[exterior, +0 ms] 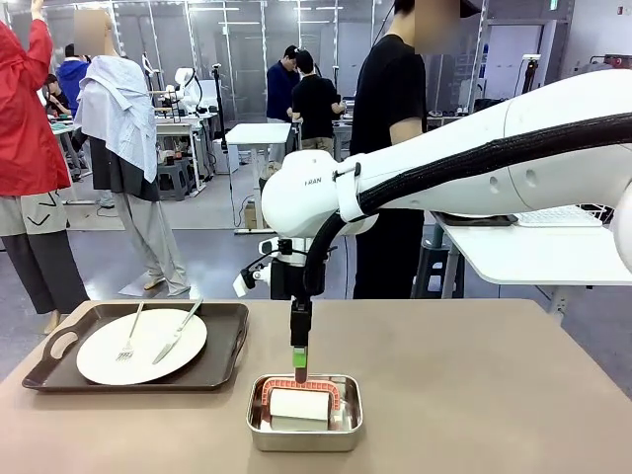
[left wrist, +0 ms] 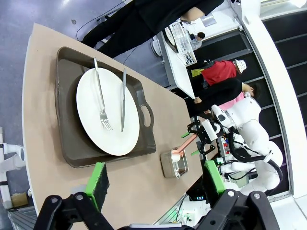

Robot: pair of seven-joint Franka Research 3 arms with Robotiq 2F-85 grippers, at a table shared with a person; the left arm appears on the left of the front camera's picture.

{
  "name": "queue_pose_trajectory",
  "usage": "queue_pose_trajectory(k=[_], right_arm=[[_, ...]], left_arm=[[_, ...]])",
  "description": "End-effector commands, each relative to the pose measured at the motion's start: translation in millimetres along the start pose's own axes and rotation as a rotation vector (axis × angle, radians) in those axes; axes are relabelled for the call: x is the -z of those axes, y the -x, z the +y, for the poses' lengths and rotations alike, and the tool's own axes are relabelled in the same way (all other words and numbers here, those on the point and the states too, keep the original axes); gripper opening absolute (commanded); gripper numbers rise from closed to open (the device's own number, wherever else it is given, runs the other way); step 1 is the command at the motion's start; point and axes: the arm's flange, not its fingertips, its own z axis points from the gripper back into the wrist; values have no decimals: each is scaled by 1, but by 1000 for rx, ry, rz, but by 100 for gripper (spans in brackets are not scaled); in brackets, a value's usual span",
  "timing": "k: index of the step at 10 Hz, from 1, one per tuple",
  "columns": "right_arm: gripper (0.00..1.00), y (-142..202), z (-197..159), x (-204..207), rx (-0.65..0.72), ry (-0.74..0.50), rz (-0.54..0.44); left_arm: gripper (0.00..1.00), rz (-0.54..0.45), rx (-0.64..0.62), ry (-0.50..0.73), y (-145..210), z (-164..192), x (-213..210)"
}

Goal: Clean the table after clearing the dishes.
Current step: When the left (or right) Handle tray is removed, use the left hand (or right hand) to clean the left (or right) side of the table with the Lint Roller.

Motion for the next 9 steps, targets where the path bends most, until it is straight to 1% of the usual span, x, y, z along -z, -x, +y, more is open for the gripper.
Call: queue_pose_trajectory(k=[1,2,3,4,5,6,7,9], right_arm=[[61,-1,2,-2,3,10,27],[57,-1,1,-1,5,8,27],[41,1,0,0,10,5,29],[37,3,-1,-1,19,8,26],[21,4,-2,-1,23,7,24],[17,4,-1,-2,21,10,25],[2,3,0,-2,16,11,32],[0,2,1,-4,22,14,39]], left_arm=[[100,-1,14,10,1,-1,-2],[100,-1,14,10,1,-1,-2],[100,-1,14,10,1,-1,-2],[100,-1,14,10,1,-1,-2],[100,-1,14,10,1,-1,-2],[100,-1,14,10,1,-1,-2],[100,-1,14,10,1,-1,-2],[100,-1,14,10,1,-1,-2]])
